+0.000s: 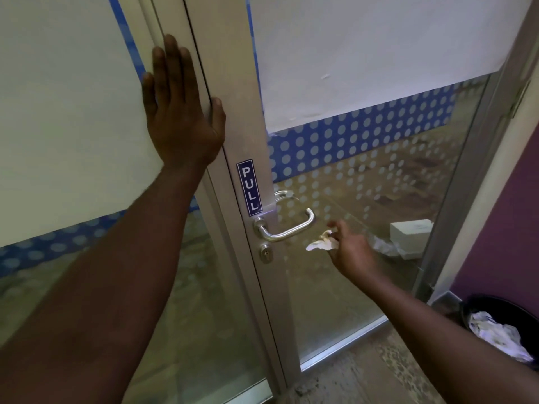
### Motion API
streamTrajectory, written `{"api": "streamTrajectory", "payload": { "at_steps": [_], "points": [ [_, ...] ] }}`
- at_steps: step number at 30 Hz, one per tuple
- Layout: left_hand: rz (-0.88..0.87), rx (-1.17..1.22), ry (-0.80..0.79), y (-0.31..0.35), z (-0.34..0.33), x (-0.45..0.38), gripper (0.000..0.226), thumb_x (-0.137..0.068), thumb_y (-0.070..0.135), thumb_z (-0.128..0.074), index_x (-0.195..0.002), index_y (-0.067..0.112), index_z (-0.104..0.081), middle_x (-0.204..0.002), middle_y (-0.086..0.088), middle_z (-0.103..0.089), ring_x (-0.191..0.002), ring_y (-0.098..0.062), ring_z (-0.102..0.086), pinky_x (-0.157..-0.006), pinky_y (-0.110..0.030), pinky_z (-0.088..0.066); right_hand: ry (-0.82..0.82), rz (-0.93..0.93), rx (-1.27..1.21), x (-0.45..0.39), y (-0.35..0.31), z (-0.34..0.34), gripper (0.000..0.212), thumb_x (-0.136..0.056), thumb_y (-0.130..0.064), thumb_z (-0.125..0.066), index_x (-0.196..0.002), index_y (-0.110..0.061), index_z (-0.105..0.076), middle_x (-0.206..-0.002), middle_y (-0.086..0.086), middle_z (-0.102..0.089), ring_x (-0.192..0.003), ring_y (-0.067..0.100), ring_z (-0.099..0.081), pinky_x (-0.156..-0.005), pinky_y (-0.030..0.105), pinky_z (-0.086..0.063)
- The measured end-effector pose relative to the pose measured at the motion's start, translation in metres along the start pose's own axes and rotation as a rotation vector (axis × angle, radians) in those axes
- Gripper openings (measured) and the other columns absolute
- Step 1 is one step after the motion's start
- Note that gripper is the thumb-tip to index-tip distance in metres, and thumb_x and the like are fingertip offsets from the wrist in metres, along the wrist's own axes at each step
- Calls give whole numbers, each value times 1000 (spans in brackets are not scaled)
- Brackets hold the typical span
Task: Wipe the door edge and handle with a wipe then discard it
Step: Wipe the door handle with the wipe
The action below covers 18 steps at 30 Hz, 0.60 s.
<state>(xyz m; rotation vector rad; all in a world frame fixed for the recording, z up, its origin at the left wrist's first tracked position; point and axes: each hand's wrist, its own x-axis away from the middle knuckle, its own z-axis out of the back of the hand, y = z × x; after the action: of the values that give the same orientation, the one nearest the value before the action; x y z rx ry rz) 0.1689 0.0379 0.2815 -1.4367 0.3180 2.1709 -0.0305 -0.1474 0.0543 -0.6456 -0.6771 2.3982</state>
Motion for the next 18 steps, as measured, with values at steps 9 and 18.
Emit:
{"api": "streamTrajectory", "payload": {
  "at_steps": [9,18],
  "points": [
    [206,490,-167,34,6,142,63,-101,36,-47,-155,10,-28,-163,-9,-27,-151,-23,-23,-124,-39,-20,-216,-392,-762,74,3,-3,6,-87,-16,-69,-86,-12,-65,-79,2,-72,-69,13,-63,-60,20,-48],
    [855,1153,-1172,83,39,312,19,-102,18,-57,-118,22,-66,-114,0,-71,-92,-1,-64,-69,-9,-46,-331,-606,-1145,136,-10,-3,34,-88,-26,-68,-111,-4,-56,-105,16,-71,-83,24,-71,-64,27,-53]
  ]
}}
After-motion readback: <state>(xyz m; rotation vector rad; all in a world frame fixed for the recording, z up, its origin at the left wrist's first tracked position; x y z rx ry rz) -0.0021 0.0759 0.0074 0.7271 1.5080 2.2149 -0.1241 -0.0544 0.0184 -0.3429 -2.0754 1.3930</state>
